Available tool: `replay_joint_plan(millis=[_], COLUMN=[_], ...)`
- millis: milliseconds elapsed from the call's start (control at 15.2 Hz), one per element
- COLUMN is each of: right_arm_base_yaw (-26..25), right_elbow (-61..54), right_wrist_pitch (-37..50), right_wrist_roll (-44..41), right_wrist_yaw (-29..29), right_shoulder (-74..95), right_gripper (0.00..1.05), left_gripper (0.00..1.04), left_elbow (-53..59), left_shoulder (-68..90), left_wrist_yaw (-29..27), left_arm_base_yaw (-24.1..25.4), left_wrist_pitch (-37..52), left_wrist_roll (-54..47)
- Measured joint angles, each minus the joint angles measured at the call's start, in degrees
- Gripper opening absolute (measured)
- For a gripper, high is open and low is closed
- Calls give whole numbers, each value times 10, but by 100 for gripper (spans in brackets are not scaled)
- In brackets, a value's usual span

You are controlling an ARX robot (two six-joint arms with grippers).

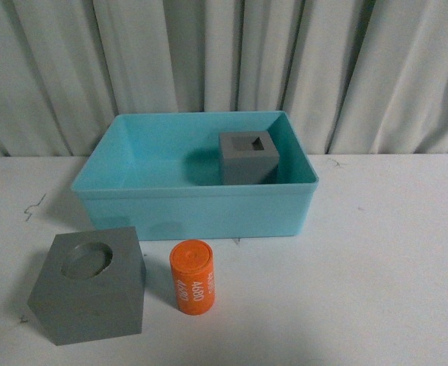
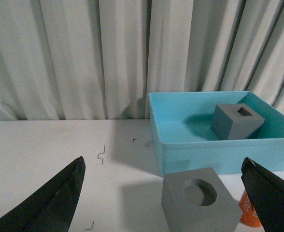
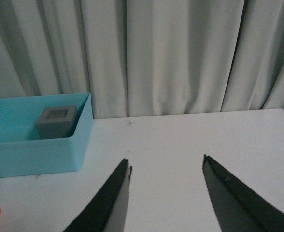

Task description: Place gray and orange parts in blue box

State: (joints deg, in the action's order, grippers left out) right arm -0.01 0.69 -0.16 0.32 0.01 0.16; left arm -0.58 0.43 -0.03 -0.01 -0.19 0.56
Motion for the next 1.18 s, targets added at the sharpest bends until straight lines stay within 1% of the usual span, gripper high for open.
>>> replay_joint_plan(millis=[66,197,263,328,394,460,525,657,854,919,985,1051,1116,1182], right_arm_base_yaw=[0,0,0,0,0,0,0,0,0,0,0,0,0,0], right_elbow=[0,0,0,0,0,0,0,0,0,0,0,0,0,0], right_wrist_pitch=[0,0,0,0,0,0,0,0,0,0,0,0,0,0], right_wrist_roll=[0,0,0,0,0,0,0,0,0,0,0,0,0,0], right_wrist_yaw=[0,0,0,0,0,0,0,0,0,0,0,0,0,0], right_shoulder=[0,0,0,0,0,0,0,0,0,0,0,0,0,0], right_gripper=[59,88,100,97,98,98,98,98,98,98,98,98,98,98], left_gripper=[98,98,98,98,98,98,98,98,98,98,98,98,98,98], left_elbow=[0,0,0,0,-49,-120,-129,-153,-186,-205,-264,-287,-305,-310], left_shoulder=[0,0,0,0,56,189,206,262,333,374,518,642,698,715], left_wrist_yaw=[0,0,0,0,-52,-106,-113,-132,-143,-145,-144,-145,-137,-134], left_arm_base_yaw=[0,0,0,0,-22,-46,-49,-57,-69,-80,-112,-113,-101,-98], left_wrist_pitch=[0,0,0,-1,-134,-215,-222,-213,-174,-145,-67,-42,-18,-12], left_wrist_roll=[0,0,0,0,31,63,65,68,68,65,50,39,17,8])
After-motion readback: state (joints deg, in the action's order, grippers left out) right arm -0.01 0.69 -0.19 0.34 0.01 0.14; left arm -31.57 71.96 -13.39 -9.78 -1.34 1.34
